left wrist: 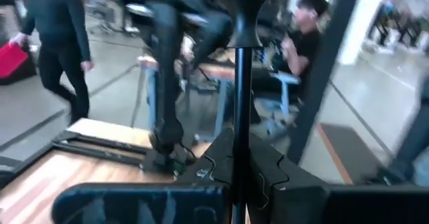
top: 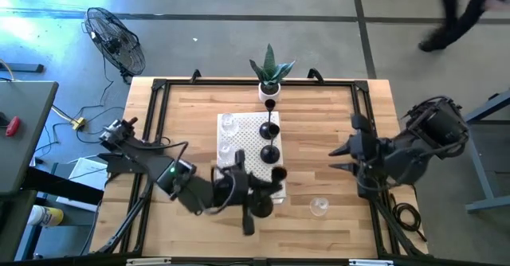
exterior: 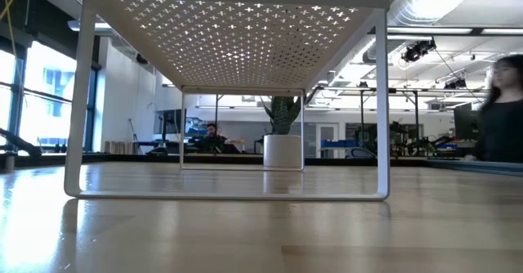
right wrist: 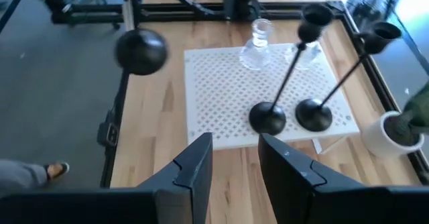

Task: Pick & Place candle stick holders
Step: Put the black candle holder on the shelf aligned with the other black candle holders

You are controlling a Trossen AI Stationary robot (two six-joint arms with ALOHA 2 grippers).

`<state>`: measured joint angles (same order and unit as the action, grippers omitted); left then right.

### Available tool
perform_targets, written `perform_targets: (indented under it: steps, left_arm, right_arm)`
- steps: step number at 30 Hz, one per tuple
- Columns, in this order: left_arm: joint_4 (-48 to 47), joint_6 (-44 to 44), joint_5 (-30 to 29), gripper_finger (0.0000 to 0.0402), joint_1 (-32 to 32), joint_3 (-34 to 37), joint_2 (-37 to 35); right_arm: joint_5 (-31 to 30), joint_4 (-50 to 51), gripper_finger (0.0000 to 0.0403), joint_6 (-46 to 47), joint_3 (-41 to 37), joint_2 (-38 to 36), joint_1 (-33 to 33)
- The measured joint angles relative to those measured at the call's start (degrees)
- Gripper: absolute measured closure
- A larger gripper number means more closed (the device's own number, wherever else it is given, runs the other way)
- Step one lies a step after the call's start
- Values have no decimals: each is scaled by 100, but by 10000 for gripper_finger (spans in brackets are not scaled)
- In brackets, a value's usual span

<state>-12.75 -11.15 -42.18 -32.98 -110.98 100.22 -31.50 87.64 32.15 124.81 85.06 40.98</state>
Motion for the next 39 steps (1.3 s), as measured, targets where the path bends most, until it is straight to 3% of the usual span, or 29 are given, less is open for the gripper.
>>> perform_targets:
  steps: [14, 21, 26, 34, 39]
  left_arm:
    - [1571, 361, -624, 394, 338, 9, 792]
    - [840, 257, -1161, 394, 119, 7, 883]
    - [213, 73, -2240, 394, -140, 9, 884]
    - [-546, -579, -2428, 394, -110, 9, 881]
    - [-301, -499, -2382, 394, -47, 1, 881]
  right_arm:
    - [-257, 147, 289, -414, 0, -28, 1499]
    - [-256, 197, 289, -408, 0, -35, 2036]
    - [-441, 202, 289, -367, 0, -41, 2202]
    - [-418, 238, 289, -91, 0, -42, 2408]
    - [-529, 238, 289, -95, 0, -42, 2509]
